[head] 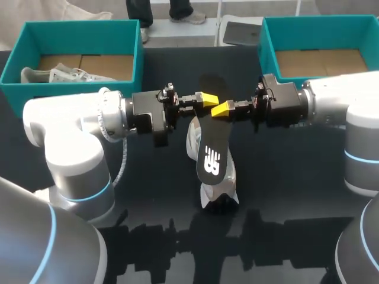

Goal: Take the shoe out of the shoebox, open the shoe tongue, remove and reinsert the insole, then place the shoe into the shoebox

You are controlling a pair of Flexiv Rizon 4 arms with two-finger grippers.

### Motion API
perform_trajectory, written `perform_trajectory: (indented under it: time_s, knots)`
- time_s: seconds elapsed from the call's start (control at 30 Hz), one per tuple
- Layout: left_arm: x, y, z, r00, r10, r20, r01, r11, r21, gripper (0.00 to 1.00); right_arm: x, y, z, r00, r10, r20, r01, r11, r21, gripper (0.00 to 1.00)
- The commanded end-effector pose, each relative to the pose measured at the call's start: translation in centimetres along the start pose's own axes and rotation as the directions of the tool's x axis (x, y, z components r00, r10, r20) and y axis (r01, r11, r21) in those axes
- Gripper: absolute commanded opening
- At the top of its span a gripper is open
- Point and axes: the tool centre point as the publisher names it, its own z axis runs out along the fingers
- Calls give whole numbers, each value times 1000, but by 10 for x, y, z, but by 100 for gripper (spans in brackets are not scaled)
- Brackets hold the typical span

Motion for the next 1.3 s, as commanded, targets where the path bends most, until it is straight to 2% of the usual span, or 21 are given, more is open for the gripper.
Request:
perform_trajectory:
  time_s: [0.03, 0.13, 0.17, 0.33, 0.37, 0.4, 0.43, 0.67, 0.77, 0.8, 0.87, 0.9, 0.97, 1.0, 1.03, 1.07, 1.17, 1.3]
  knots:
    - [1, -2, 2, 1000, -1, -2, 1, 1000, 0, 14, -1, 2, 1, 1000, -1, 1, 1, 1000, 2, 0]
    - [2, -2, 3, 1000, -7, -4, 7, 1000, 4, 7, -1, 2, 1, 1000, 0, 1, 0, 1000, 0, 0]
    - [2, -2, 3, 1000, -10, -5, 10, 1000, 6, 0, -1, 2, 1, 1000, 0, 1, 0, 1000, -1, 0]
    - [4, -1, 0, 1000, -26, -13, 26, 1000, 6, 0, -3, 1, 1, 1000, 1, 3, -1, 1000, -5, 0]
    - [4, 0, -1, 999, -32, -20, 32, 999, 3, 0, -3, -1, 0, 1000, 2, 6, -2, 1000, -9, 23]
    - [4, 2, -2, 999, -38, -26, 38, 999, 2, 0, -3, -2, -2, 1000, 3, 13, -3, 1000, -19, 84]
    - [4, 3, -4, 998, -51, -33, 51, 999, -1, 0, -3, -4, -4, 1000, -3, 23, 4, 1000, -26, 100]
    - [-3, 2, -20, 977, -194, -84, 194, 981, -7, 0, -1, -22, -37, 990, -32, 135, 45, 995, -94, 100]
    - [-8, -3, -27, 959, -261, -109, 262, 965, 0, 0, 2, -21, -53, 970, -118, 214, 143, 984, -108, 100]
    - [-9, -5, -29, 950, -294, -106, 296, 955, 0, 0, 5, -20, -57, 955, -161, 248, 192, 976, -107, 100]
    - [-14, -8, -33, 928, -358, -107, 360, 933, 3, 0, 13, -16, -61, 904, -290, 314, 321, 946, -50, 100]
    - [-16, -9, -34, 918, -385, -99, 387, 922, 5, 0, 17, -14, -62, 854, -353, 383, 384, 923, -6, 100]
    - [-22, -11, -38, 888, -451, -92, 453, 891, 11, 0, 25, -13, -64, 764, -513, 391, 558, 830, -2, 100]
    - [-23, -12, -39, 879, -469, -89, 472, 882, 14, 0, 26, -12, -65, 718, -560, 414, 604, 797, 32, 100]
    - [-25, -13, -40, 861, -501, -86, 505, 863, 21, 0, 27, -10, -62, 666, -618, 419, 642, 760, 100, 100]
    - [-26, -14, -41, 852, -515, -87, 519, 854, 25, 0, 28, -8, -61, 641, -650, 409, 670, 734, 116, 100]
    - [-27, -16, -42, 819, -569, -77, 572, 820, 21, 0, 28, -8, -61, 641, -650, 409, 670, 734, 116, 100]
    - [-27, -16, -42, 819, -569, -77, 572, 820, 21, 0, 28, -8, -61, 641, -650, 409, 670, 734, 116, 100]
